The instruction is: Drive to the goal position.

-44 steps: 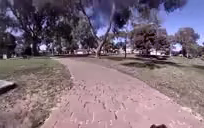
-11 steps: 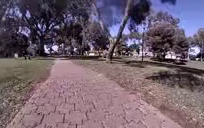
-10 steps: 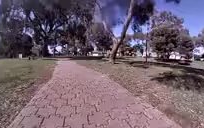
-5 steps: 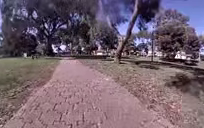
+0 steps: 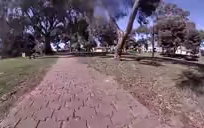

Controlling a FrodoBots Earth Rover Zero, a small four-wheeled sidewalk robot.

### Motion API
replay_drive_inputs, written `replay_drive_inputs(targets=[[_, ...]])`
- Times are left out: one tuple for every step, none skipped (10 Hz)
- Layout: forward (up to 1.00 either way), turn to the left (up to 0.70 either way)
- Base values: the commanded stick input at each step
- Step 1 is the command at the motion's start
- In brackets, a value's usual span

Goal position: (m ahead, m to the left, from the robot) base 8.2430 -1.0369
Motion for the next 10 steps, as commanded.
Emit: replay_drive_inputs(targets=[[0.7,0.35],[0.7,0.22],[0.7,0.15],[0.7,0.07],[0.7,0.0],[0.7,0.0],[0.7,0.0],[0.7,0.0],[0.7,0.0],[0.7,0.0]])
